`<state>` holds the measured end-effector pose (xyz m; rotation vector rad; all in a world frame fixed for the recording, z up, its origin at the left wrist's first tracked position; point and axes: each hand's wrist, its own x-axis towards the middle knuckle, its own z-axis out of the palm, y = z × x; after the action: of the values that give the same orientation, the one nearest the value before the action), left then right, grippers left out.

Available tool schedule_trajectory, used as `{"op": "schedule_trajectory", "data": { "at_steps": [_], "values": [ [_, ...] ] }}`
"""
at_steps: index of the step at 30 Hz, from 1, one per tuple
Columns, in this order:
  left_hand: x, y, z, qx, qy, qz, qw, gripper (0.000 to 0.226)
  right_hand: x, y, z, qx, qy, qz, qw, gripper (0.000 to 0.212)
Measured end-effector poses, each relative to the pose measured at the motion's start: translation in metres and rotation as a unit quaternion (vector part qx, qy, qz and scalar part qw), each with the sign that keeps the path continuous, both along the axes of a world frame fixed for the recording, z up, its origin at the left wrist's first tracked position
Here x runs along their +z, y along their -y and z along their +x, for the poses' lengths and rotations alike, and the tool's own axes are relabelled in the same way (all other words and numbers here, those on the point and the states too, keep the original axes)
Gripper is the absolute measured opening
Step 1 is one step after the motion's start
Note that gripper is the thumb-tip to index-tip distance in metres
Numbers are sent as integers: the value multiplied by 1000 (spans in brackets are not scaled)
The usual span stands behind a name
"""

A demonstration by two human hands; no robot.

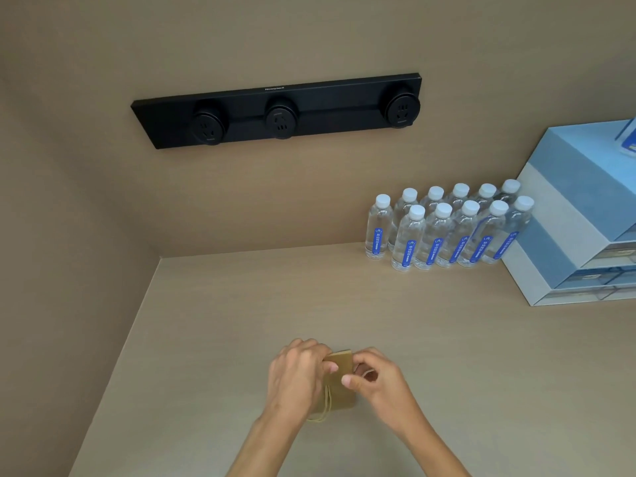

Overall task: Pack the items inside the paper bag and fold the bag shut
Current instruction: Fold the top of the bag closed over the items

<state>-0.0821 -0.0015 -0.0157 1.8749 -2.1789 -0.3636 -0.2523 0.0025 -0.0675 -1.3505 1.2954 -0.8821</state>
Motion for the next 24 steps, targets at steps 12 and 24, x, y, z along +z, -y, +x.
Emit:
{"op": "schedule_trajectory", "data": {
  "at_steps": [12,24],
  "values": [
    [5,1,6,-37,9,20,999,30,-7,0,10,-37,-29,-20,999,26],
    [-18,-28,50,197,-411,133,880,21,0,5,19,-117,110,42,986,38]
  ]
}}
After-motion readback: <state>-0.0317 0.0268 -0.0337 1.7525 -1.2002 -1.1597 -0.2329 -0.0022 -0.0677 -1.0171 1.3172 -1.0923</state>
